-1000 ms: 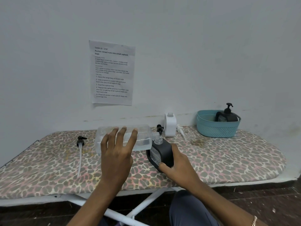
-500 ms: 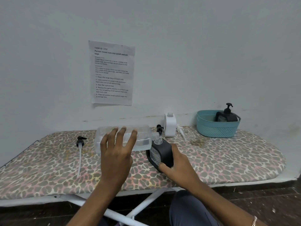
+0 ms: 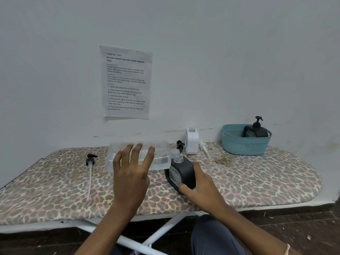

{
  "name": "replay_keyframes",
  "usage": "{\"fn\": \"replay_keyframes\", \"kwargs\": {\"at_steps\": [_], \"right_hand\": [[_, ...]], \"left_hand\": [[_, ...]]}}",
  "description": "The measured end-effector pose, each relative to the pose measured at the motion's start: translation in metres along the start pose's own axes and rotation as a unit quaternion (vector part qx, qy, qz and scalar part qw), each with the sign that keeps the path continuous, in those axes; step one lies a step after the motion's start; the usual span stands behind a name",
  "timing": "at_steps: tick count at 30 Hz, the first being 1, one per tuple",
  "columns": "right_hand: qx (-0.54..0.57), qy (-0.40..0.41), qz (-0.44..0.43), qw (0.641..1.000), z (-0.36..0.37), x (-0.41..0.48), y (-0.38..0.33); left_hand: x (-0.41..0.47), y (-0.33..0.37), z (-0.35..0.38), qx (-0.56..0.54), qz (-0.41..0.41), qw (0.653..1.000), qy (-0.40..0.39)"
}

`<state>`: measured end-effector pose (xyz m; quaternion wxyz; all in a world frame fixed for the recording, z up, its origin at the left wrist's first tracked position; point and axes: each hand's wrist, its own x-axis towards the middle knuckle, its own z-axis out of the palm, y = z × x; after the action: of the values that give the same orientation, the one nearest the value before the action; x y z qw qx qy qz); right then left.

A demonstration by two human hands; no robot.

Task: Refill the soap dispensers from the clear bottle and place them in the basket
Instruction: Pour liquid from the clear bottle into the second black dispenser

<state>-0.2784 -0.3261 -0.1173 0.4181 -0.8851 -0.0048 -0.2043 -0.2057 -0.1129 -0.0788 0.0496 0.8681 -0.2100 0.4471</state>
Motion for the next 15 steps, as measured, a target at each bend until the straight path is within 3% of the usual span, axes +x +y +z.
{"fn": "replay_keyframes", "kwargs": {"at_steps": [15], "right_hand": [[-0.005, -0.001, 0.0, 1.0, 0.0003, 0.0007, 0.0012]], "left_hand": [[0.0005, 0.0002, -0.0005, 0.0, -0.002, 1.0, -0.002]]}}
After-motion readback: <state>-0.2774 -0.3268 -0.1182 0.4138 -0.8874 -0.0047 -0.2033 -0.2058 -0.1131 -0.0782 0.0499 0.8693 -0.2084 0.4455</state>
